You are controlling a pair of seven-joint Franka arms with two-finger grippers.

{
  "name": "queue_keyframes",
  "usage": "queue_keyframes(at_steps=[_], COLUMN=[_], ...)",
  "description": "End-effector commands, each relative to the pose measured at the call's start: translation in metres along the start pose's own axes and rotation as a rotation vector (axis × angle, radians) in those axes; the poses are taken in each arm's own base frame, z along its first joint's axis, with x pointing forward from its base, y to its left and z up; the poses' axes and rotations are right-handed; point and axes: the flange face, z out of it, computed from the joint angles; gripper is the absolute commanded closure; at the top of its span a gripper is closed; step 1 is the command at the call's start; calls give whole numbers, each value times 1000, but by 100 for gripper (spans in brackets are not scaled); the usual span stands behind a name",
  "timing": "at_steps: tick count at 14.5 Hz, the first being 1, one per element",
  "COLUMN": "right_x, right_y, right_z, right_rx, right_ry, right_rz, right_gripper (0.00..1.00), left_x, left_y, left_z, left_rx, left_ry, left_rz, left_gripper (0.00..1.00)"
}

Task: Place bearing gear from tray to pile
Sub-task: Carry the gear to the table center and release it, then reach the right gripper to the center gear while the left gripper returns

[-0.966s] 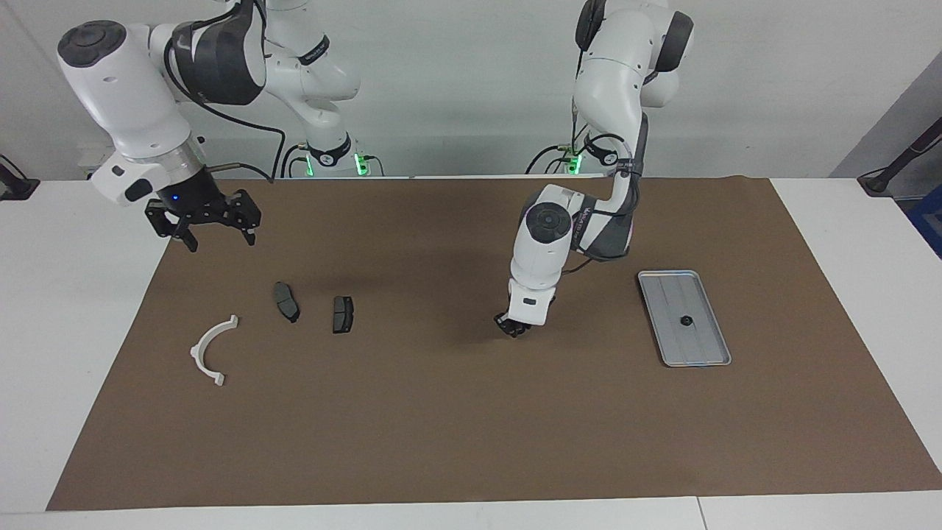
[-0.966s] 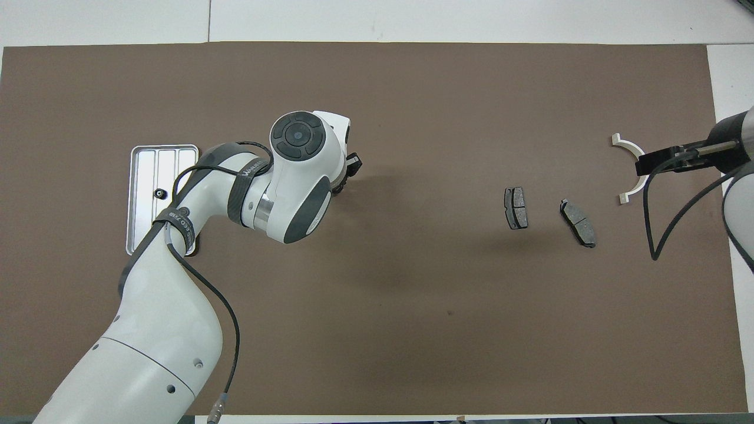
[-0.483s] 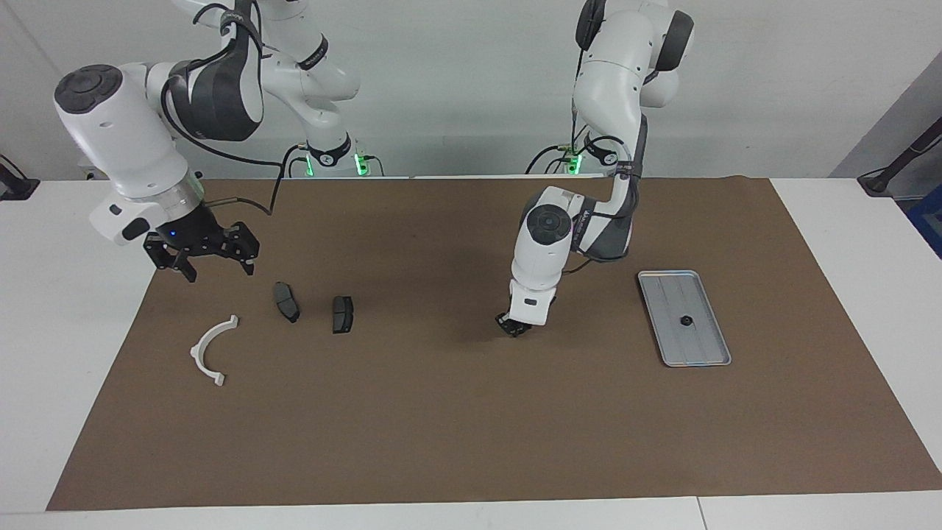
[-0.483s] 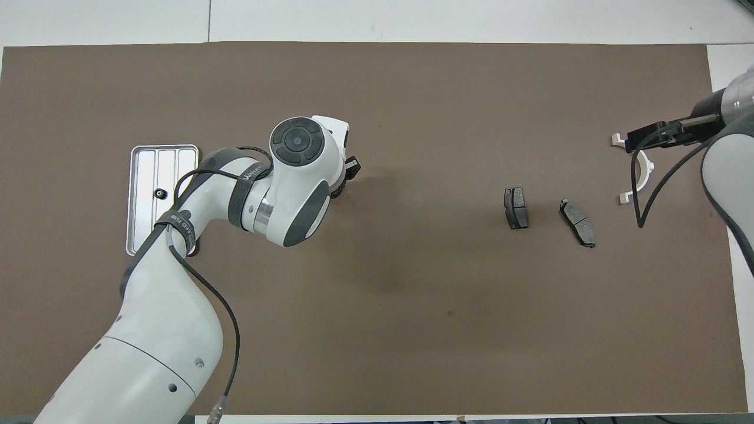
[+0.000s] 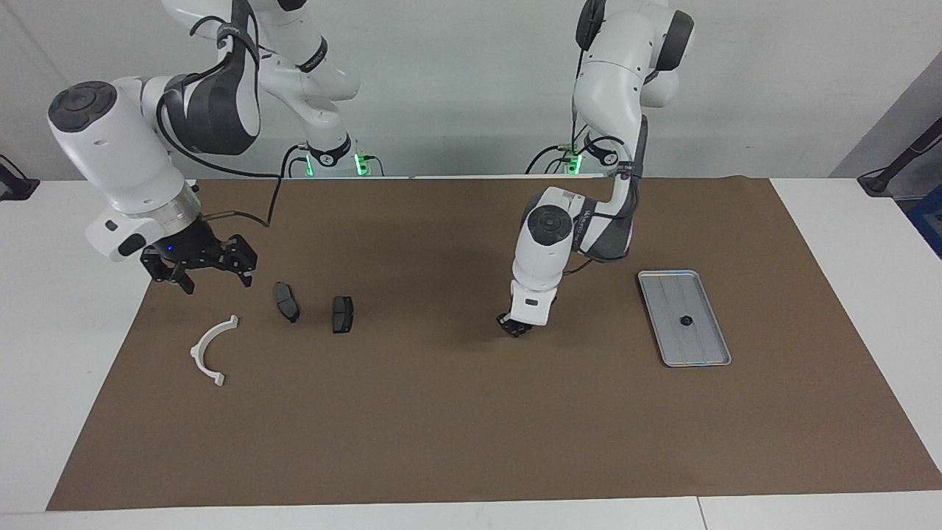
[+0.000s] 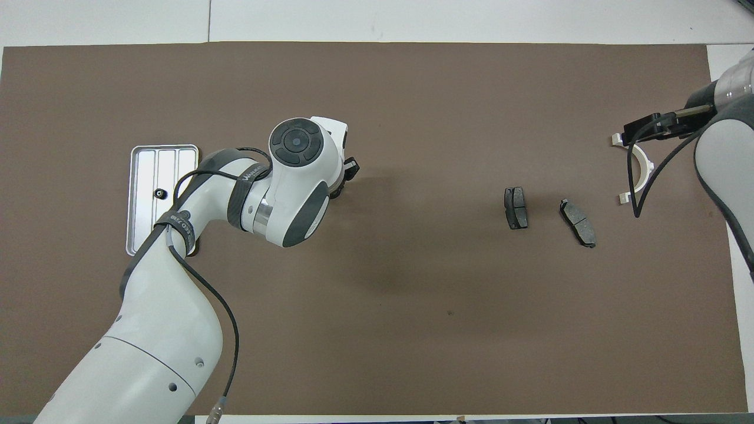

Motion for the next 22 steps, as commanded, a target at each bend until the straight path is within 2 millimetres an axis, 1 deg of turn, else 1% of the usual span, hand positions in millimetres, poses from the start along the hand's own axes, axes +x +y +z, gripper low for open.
queue_keyframes(at_steps=[1,2,4,7,8,9,10,11,12,13,14,15,16,17,18,19,20,22], right_x=[-1,-1,-1,0,3,9,18,30,46,60,71,78,82,83,82,79,75,59], right_y=[5,5,6,4,2,1,-12,-34,-53,-71,-96,-114,-137,-169,-208,-241,-268,-325], right_z=[0,-1,0,-1,-1,6,7,12,8,5,3,5,7,9,10,11,8,8], right_rx=[-4,-2,-4,-6,-6,-1,3,7,-1,-19,-19,-19,-17,-15,-11,-11,-14,-14], right_ry=[-12,-10,-9,-7,-12,-27,-29,-43,-40,-45,-39,-30,-22,-17,-9,-1,8,5], right_rz=[-32,-31,-33,-34,-37,-32,-26,-4,15,30,40,44,49,67,99,131,129,111], right_gripper=[0,0,0,0,0,0,0,0,0,0,0,0,0,0,0,0,0,0], left_x=[-6,-6,-4,2,10,17,29,36,44,49,58,66,73,85,100,116,130,146], left_y=[-8,-8,-6,-3,-4,-12,-27,-46,-68,-94,-123,-142,-155,-170,-188,-209,-228,-260], left_z=[-6,-6,-9,-26,-34,-49,-70,-79,-91,-102,-110,-115,-113,-111,-112,-112,-111,-103], left_rx=[-4,-4,-9,11,22,29,30,41,44,51,61,65,69,72,73,71,67,53], left_ry=[28,28,32,21,15,16,30,22,17,7,-6,-13,-21,-28,-35,-39,-38,-15], left_rz=[-22,-22,-23,-29,-37,-46,-60,-55,-22,31,74,99,128,167,218,259,298,381], left_gripper=[75,62,0,0,0,0,0,0,0,0,0,0,0,0,0,5,11,24])
